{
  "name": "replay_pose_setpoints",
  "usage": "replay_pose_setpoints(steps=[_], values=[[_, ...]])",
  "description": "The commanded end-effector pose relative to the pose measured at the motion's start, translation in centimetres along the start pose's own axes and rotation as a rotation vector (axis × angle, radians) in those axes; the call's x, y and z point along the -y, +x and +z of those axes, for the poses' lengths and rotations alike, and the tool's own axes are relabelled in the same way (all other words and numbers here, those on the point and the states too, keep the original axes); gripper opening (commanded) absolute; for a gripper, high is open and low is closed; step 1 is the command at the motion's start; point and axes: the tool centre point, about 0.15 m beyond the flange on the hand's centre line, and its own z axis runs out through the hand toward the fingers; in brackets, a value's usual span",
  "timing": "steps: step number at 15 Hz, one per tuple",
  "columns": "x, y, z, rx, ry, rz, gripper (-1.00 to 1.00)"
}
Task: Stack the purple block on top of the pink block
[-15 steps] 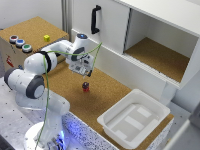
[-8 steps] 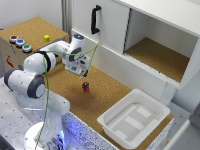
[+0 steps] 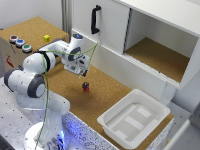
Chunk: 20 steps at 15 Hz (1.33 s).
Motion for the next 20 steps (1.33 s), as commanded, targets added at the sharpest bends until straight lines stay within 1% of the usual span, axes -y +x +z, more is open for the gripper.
replay_pose_setpoints(steps=[1,4,5,6,7,8,10,13,14,15,17,18,20], values=[[1.1,0.0,1.0,-0.037,-0.008,0.012,1.00],[1.1,0.0,1.0,-0.037,-0.008,0.012,1.00],[0.0,0.1,0.1,-0.002,-0.011,-0.003,1.00],[-0.1,0.6,0.6,-0.001,-0.022,-0.015,1.00],[-0.5,1.0,1.4,0.009,-0.017,-0.035,1.00],[-0.8,1.2,2.1,0.039,-0.052,-0.026,1.00],[-1.2,1.2,3.4,0.047,-0.068,-0.024,1.00],[-0.7,1.3,5.6,0.061,-0.048,-0.049,1.00],[-0.2,1.5,6.2,0.076,-0.053,-0.069,1.00],[0.0,1.6,6.6,0.067,-0.040,-0.086,1.00],[0.0,1.7,6.8,0.048,-0.042,-0.105,1.00],[-0.5,1.7,6.8,0.031,-0.027,-0.111,-1.00],[-1.9,1.7,6.6,0.002,-0.007,-0.111,-1.00]])
